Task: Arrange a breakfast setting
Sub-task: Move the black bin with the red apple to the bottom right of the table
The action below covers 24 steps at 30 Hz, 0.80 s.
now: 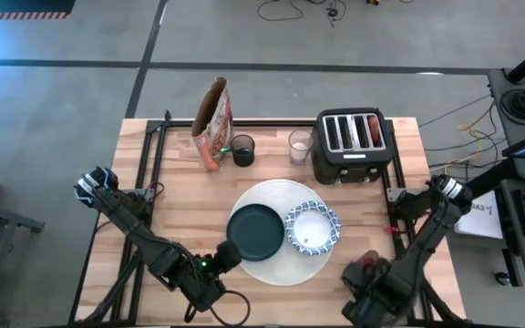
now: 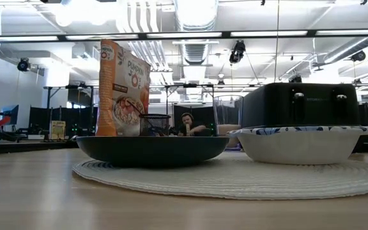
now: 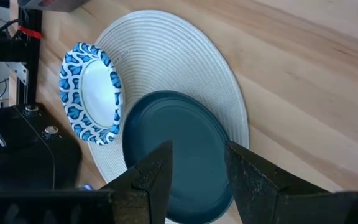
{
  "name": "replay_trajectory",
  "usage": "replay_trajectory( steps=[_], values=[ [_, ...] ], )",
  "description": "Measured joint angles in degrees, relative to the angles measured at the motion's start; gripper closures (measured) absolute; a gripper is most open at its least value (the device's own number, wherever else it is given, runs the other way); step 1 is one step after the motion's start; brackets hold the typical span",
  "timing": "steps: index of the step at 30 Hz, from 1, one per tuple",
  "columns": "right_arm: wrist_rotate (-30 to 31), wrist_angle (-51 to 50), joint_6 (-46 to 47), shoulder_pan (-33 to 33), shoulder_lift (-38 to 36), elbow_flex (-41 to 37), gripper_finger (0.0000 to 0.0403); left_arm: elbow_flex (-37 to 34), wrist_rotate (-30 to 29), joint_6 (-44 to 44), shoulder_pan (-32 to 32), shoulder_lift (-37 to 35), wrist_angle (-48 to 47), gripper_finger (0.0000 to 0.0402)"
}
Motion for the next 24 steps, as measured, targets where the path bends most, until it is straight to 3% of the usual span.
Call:
replay_trajectory(
  steps=[8, 18, 24],
  values=[
    [6.0, -4.0, -26.0, -7.0, 0.0, 0.0, 0.0376, 0.0, 0.0, -4.7, 0.0, 0.0, -1.8, 0.0272],
    [6.7, -3.9, -44.5, -11.1, 0.0, 0.0, 0.0299, 0.0, -0.2, -10.0, 0.0, 0.0, -3.1, 0.0272],
    [6.8, -3.7, -53.1, -11.0, 0.0, -1.1, 0.0293, 0.0, -1.5, -11.6, 0.0, 0.0, -3.1, 0.0272]
  ],
)
